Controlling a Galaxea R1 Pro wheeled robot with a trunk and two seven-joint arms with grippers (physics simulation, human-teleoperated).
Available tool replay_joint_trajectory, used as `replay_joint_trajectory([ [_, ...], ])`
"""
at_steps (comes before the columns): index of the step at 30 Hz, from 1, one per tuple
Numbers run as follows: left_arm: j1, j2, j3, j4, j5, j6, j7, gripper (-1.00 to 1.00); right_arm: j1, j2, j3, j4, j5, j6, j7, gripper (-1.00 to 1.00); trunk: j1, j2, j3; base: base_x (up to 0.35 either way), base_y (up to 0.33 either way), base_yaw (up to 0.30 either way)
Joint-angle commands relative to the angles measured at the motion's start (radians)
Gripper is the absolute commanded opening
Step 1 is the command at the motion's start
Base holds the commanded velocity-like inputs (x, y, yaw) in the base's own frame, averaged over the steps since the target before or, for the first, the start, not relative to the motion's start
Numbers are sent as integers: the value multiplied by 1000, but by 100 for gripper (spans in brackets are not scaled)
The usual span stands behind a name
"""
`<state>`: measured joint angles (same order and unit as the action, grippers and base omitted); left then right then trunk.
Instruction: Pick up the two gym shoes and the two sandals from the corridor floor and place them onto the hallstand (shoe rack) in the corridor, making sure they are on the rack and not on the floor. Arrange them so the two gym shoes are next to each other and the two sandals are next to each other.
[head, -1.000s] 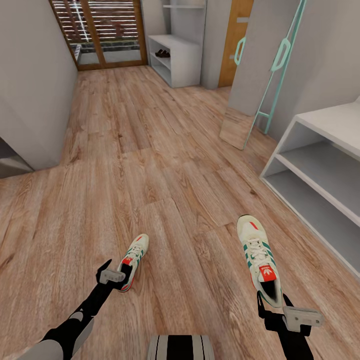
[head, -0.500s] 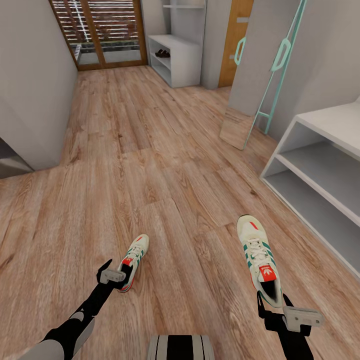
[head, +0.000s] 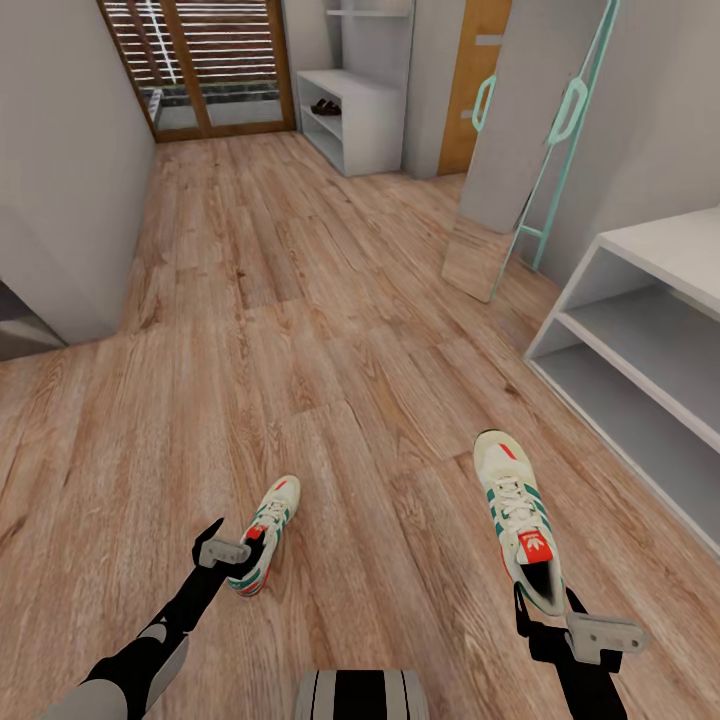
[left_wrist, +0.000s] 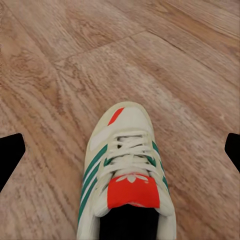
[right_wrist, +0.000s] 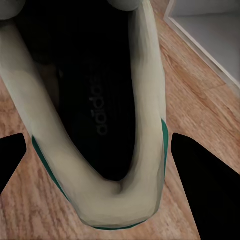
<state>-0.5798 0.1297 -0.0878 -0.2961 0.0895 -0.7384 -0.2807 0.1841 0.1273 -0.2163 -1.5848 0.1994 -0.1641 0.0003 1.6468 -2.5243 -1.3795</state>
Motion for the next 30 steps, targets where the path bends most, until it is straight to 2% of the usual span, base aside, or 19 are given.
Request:
replay_joint_trajectory([
  [1,0,0,0,1,0,0,0,100,0,0,0,0,0,0,0,-100,0,0,0,4,2,0],
  [13,0,-2,-4,4,-2,0,0,100,0,0,0,0,0,0,0,-100,0,0,0,1,0,0],
  [22,1,-26,-4,8,-4,2,0,100,0,0,0,-1,0,0,0,-100,0,0,0,0,0,0],
  [30,1,-27,-2,19,-3,2,0,100,0,0,0,0,0,0,0,-100,0,0,-1,0,0,0],
])
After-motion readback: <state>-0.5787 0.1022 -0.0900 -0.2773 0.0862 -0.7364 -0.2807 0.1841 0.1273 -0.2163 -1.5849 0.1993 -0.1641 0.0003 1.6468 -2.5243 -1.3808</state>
